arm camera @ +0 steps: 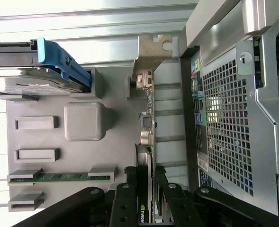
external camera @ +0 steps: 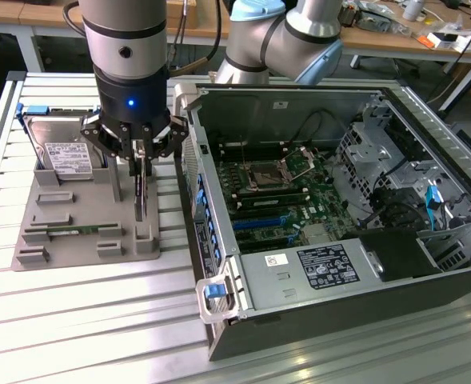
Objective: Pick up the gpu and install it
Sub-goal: 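Pick up the gpu and move the gpu toward the slot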
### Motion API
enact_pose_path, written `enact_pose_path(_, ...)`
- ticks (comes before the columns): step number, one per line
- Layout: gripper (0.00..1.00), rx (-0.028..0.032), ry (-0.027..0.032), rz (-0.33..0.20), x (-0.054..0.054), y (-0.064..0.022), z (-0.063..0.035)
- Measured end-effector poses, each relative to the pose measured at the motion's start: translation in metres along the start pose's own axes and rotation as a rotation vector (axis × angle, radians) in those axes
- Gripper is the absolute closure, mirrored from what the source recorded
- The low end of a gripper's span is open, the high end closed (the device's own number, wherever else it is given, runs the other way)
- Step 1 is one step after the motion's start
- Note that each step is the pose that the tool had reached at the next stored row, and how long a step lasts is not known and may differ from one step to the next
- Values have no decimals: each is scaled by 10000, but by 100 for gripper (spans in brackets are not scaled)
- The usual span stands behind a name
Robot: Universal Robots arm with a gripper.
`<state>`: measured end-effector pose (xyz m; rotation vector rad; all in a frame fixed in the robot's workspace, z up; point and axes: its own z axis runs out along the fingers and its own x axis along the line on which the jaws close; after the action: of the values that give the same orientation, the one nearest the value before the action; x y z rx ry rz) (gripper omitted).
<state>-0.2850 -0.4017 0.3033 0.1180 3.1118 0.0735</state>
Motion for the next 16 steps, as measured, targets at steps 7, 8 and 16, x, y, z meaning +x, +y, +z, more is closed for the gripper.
enact_pose_path(7,74,1,1,0,-1,1,-34)
enact_pose_path(8,74,0,0,0,-1,2,-37)
enact_pose_path(16,74,-1,-1,0,-2,4,-71)
